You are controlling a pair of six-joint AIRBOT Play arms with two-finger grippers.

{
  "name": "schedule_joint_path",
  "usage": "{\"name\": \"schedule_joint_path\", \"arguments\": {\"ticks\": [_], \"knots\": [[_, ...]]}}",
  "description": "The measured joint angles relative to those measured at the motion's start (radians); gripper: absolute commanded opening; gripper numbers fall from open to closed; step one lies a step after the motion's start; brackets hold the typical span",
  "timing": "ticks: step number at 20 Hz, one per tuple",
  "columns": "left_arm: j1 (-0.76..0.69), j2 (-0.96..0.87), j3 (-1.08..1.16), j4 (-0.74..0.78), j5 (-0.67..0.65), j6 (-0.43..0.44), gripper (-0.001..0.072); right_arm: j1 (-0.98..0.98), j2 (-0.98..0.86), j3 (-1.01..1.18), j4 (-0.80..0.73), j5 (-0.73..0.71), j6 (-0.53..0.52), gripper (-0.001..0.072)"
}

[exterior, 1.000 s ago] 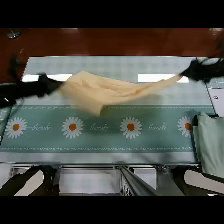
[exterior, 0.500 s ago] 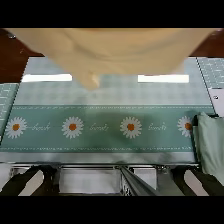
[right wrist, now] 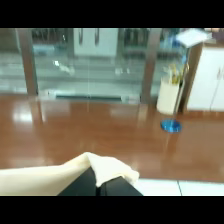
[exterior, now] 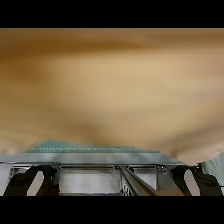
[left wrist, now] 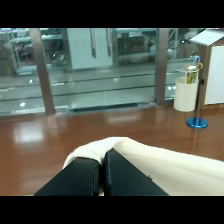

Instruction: Fold the shirts.

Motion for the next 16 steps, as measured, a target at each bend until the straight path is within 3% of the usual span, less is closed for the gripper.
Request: {"name": "schedule_joint_path", "arguments": {"ticks": [6,11,16], "knots": [[-0.011,0.002,-0.337,0.055,0.003,-0.023,0.0036,0.000,0.011,-0.232,0.032,0.071,0.022,0.0018],[-0.025,-0.201,-0.574,0.006,0.093,-0.026,0.0036,0.002,-0.096,-0.589,0.148,-0.080,-0.032,0.0017],[-0.078,-0.496,-0.636,-0.023,0.242,-0.029,0.0036,0.002,-0.376,-0.752,0.246,-0.301,-0.094,0.0018]]}}
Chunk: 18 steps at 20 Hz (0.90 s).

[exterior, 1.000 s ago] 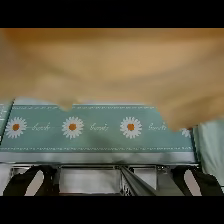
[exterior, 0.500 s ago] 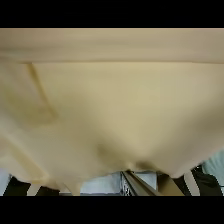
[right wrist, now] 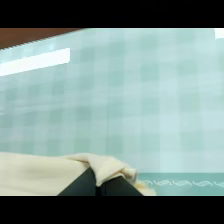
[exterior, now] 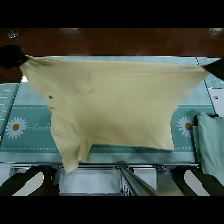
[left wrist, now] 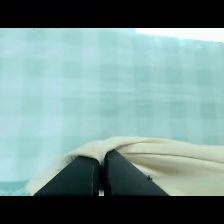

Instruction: Fold the shirts.

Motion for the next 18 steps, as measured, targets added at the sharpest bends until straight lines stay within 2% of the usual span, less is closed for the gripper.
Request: {"name": "schedule_joint_path", "arguments": {"ticks": [5,7,10,14,18], "knots": [[-0.043,-0.253,-0.013,-0.055,0.233,-0.031,0.0037,0.000,-0.358,0.062,0.219,-0.192,-0.063,0.0018],[-0.053,-0.323,-0.014,-0.105,0.328,-0.035,0.0037,0.003,-0.491,0.136,0.286,-0.217,-0.074,0.0017],[-0.060,-0.401,-0.015,-0.163,0.393,-0.038,0.0037,0.022,-0.629,0.227,0.325,-0.204,-0.078,0.0018],[-0.047,-0.448,-0.015,-0.195,0.335,-0.027,0.0038,0.024,-0.713,0.275,0.318,-0.138,-0.081,0.0018],[0.005,-0.468,-0.014,-0.206,0.195,0.027,0.0038,-0.015,-0.737,0.287,0.237,0.016,-0.085,0.0018]]}}
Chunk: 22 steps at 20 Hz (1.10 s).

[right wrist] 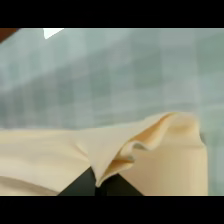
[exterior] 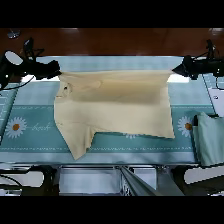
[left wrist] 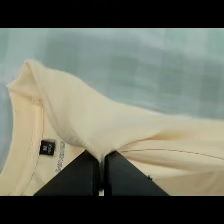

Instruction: Fold the shirts.

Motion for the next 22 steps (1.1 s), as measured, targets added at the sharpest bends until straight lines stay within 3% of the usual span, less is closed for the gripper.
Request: {"name": "schedule_joint_path", "arguments": {"ticks": [5,6,7,8,15,19,22], "knots": [[0.015,-0.048,-0.004,0.000,-0.193,0.071,0.0043,0.028,-0.008,-0.077,-0.167,0.089,-0.003,0.0022],[0.009,-0.059,-0.006,0.000,-0.217,0.080,0.0173,0.040,-0.010,-0.100,-0.186,0.077,-0.003,0.0166],[0.004,-0.068,-0.008,0.000,-0.233,0.082,0.0516,0.050,-0.012,-0.119,-0.200,0.061,-0.002,0.0529],[0.000,-0.077,-0.009,0.000,-0.256,0.082,0.0701,0.060,-0.013,-0.131,-0.207,0.047,0.002,0.0624],[0.087,0.002,-0.063,0.113,-0.483,0.032,0.0700,-0.029,0.085,-0.133,-0.244,0.172,0.029,0.0624],[0.227,0.218,-0.367,0.130,-0.512,0.047,0.0699,-0.105,0.353,-0.399,-0.232,0.082,0.011,0.0624],[0.369,0.414,-0.634,0.040,-0.463,0.092,0.0699,-0.127,0.572,-0.663,-0.150,-0.019,-0.037,0.0623]]}}
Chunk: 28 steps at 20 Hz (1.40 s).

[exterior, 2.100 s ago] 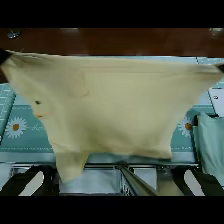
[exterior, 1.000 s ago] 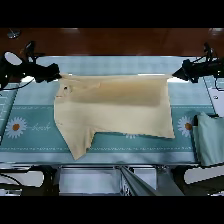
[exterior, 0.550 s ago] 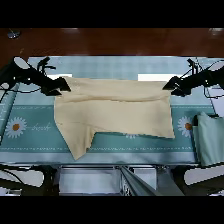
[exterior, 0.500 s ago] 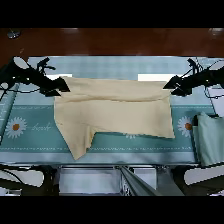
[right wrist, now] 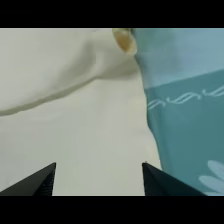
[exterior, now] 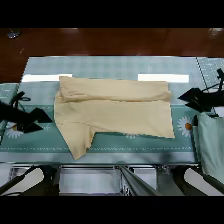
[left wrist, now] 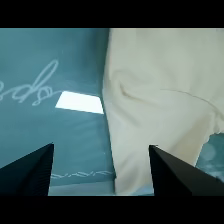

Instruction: Fold the shirts.

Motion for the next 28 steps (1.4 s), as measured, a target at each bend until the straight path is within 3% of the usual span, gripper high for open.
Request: {"name": "schedule_joint_path", "arguments": {"ticks": [3,8,16,17,18,19,24,28], "knots": [[0.089,0.167,-0.234,-0.152,0.090,0.033,0.0699,-0.008,0.139,-0.188,0.086,-0.061,-0.034,0.0623],[0.092,0.254,-0.430,-0.294,0.200,0.088,0.0699,-0.011,0.215,-0.314,0.171,-0.078,-0.071,0.0623],[-0.119,0.257,-0.483,-0.383,0.406,0.149,0.0692,-0.011,0.232,-0.342,0.194,-0.061,-0.068,0.0623],[-0.142,0.247,-0.480,-0.388,0.426,0.151,0.0592,-0.012,0.233,-0.343,0.189,-0.063,-0.063,0.0623],[-0.159,0.235,-0.476,-0.395,0.448,0.154,0.0248,-0.012,0.233,-0.342,0.183,-0.071,-0.050,0.0623],[-0.170,0.222,-0.473,-0.360,0.477,0.156,0.0041,-0.012,0.233,-0.342,0.175,-0.080,-0.041,0.0623],[-0.193,0.189,-0.391,-0.325,0.431,0.190,0.0037,-0.012,0.233,-0.342,0.046,-0.093,0.050,0.0623],[-0.198,0.192,-0.301,-0.336,0.321,0.212,0.0037,-0.013,0.233,-0.349,-0.151,-0.001,0.146,0.0623]]}}
